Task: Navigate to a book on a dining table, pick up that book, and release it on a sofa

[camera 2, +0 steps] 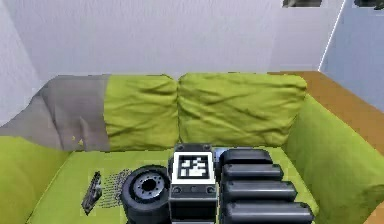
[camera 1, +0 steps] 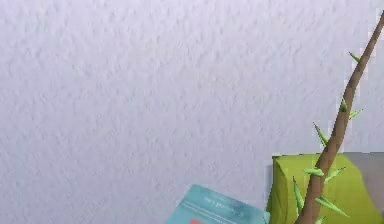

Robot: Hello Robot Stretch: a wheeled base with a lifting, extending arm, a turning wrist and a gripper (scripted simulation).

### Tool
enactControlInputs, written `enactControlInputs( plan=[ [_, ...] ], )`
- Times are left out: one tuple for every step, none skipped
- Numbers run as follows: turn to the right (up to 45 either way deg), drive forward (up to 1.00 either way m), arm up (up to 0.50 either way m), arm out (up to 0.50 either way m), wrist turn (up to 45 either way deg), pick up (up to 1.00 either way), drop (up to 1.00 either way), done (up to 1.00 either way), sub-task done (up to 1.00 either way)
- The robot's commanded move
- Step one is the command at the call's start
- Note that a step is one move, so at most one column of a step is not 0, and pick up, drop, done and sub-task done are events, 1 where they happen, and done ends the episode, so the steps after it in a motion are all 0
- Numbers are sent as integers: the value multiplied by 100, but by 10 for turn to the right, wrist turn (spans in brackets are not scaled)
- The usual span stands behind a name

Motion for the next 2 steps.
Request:
enactControlInputs(
  plan=[
    [-450,0,0,0,0,0,0,0,0],
    [450,0,0,0,0,0,0,0,0]
  ],
)
